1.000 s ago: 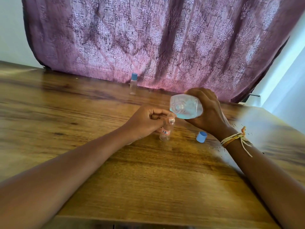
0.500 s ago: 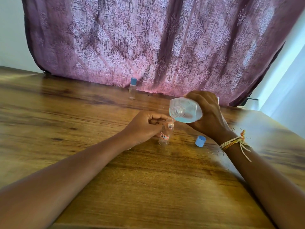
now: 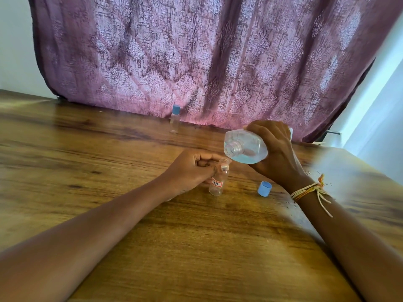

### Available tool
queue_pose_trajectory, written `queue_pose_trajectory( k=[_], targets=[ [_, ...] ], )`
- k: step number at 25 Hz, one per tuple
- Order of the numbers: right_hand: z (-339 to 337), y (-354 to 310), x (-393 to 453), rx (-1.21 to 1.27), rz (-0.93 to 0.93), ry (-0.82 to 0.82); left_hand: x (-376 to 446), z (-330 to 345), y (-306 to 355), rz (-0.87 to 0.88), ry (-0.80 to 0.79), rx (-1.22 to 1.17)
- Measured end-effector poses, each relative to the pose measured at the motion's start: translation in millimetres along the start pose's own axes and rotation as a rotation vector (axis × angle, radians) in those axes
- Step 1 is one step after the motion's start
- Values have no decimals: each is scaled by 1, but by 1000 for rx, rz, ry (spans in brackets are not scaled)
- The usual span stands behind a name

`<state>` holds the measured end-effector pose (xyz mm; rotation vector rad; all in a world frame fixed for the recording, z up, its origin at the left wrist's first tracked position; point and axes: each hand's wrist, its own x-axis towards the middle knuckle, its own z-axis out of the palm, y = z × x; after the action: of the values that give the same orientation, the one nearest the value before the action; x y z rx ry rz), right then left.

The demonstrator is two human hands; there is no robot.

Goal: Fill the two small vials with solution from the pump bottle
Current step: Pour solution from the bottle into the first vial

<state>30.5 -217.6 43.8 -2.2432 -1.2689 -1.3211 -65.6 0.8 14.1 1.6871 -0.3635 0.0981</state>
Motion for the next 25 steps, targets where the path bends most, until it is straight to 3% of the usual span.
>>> queue_pose_trajectory(
  k=[25],
  targets=[
    [-1,2,0,-56,-16,-16,2,0,-2,14,11,3]
  ],
)
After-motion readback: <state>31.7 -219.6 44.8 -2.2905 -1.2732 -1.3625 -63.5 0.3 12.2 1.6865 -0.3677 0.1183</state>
